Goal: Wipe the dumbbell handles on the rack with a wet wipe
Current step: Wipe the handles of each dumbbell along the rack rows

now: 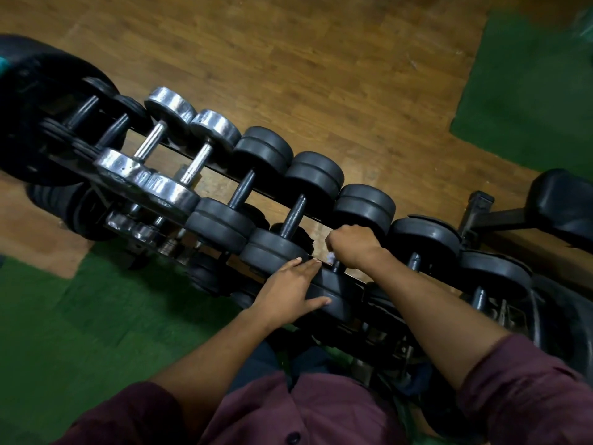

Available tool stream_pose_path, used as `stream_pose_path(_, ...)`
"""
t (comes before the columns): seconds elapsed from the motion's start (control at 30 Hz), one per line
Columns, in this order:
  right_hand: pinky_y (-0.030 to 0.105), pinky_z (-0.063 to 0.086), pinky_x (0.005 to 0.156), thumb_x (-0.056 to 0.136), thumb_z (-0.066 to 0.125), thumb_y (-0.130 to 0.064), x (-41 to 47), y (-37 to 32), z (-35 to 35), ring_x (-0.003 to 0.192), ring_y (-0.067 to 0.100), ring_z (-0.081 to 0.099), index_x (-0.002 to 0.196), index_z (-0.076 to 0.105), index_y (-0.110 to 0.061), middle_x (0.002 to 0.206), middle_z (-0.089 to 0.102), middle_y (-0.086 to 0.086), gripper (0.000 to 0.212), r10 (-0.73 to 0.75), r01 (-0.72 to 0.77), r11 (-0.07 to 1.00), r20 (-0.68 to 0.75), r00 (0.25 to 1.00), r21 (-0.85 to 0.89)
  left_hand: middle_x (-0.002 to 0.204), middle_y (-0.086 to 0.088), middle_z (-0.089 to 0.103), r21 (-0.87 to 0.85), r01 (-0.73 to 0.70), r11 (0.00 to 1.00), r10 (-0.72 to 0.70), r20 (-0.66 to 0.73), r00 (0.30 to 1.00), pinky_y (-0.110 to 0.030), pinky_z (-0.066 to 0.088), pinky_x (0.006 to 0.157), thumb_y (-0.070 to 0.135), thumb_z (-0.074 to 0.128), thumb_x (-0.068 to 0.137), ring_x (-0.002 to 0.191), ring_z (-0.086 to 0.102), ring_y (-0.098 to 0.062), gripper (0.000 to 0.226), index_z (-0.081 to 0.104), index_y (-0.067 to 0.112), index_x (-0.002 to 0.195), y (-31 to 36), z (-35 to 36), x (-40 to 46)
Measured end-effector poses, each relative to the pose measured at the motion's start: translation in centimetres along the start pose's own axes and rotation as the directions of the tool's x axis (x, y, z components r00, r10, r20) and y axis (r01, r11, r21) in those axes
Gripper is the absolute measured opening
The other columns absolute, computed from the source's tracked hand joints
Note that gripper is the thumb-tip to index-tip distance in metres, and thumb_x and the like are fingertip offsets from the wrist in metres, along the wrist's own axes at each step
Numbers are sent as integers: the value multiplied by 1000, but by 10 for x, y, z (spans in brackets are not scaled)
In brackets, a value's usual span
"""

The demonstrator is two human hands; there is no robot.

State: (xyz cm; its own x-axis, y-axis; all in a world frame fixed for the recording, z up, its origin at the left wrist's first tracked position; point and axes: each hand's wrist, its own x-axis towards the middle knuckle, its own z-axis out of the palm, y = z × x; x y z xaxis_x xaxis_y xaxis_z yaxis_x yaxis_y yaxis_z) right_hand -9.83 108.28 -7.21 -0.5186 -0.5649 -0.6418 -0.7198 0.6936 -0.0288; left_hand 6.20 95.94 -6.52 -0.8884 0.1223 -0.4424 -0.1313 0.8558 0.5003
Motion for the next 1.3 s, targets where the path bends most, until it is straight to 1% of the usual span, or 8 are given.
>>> stream_pose_path(0.2, 32, 50, 77, 91, 56, -16, -1, 4, 5, 99, 23, 64, 101, 73, -33, 107, 71, 0, 26, -173, 131, 959, 153, 973, 252, 165, 4, 33, -4, 0, 1000, 0, -14, 1000, -32, 23, 122, 64, 60, 93, 153, 24, -23, 87, 27, 20, 160, 0, 2, 1)
stream_pose_path(0.33, 29, 52, 76, 83, 55, -17, -15, 18, 9, 87, 10, 65, 83, 73, -36, 81, 68, -16, 26, -94, 60, 893, 56, 994, 446, 165, 6, 31, 9, -1, 1000, 1, -13, 1000, -32, 24, 121, 66, 58, 93, 153, 23, -21, 87, 27, 20, 161, -2, 3, 1)
stream_pose_path(0.5, 33, 56, 71, 83, 56, -18, -31, 41, 37, 73, 19, 67, 73, 71, -14, 75, 72, 0, 19, 115, -175, 824, 143, 983, 540, 164, 6, 34, -2, -1, 1000, 1, -26, 1000, -31, 25, 121, 67, 58, 92, 152, 25, -22, 87, 30, 21, 160, -3, 4, 1)
stream_pose_path(0.63, 22, 51, 51, 83, 59, 6, -25, 39, 59, 48, 12, 60, 65, 67, -9, 55, 63, 3, 25, 325, -376, 410, 253, 911, 831, 164, 6, 35, -1, -2, 1000, 2, -24, 1000, -32, 27, 120, 67, 58, 91, 152, 26, -22, 87, 31, 21, 159, -3, 5, 1)
stream_pose_path(0.77, 52, 57, 84, 75, 67, 15, -8, 39, 71, 68, 32, 64, 57, 60, -7, 69, 63, 22, 29, 311, -406, 113, 355, 881, 907, 164, 6, 34, 8, 2, 1000, -2, -17, 1000, -31, 25, 120, 68, 57, 92, 152, 25, -22, 87, 29, 21, 160, -3, 4, 2)
stream_pose_path(1.07, 37, 52, 69, 80, 70, -2, 6, 38, 74, 86, 32, 72, 92, 74, 3, 97, 74, 21, 14, 250, -484, 408, 415, 875, 774, 164, 7, 34, 7, 8, 1000, -8, -23, 1000, -31, 25, 120, 67, 58, 91, 152, 25, -21, 86, 30, 23, 160, -4, 5, 2)
stream_pose_path(1.2, 33, 53, 55, 93, 50, 8, -2, 38, 69, 63, 24, 60, 79, 61, -3, 74, 63, 16, 21, 264, -497, 108, 457, 849, 861, 165, 8, 32, 11, 9, 1000, -9, -19, 1000, -31, 26, 120, 68, 57, 92, 152, 24, -21, 86, 29, 23, 160, -4, 5, 3)
stream_pose_path(1.3, 32, 62, 68, 98, 48, 7, -6, 45, 71, 71, 19, 63, 80, 57, -7, 79, 61, 11, 24, 171, -464, -131, 481, 860, 876, 165, 8, 32, 13, 7, 1000, -7, -21, 1000, -31, 25, 120, 68, 56, 92, 152, 24, -20, 87, 29, 23, 160, -5, 5, 2)
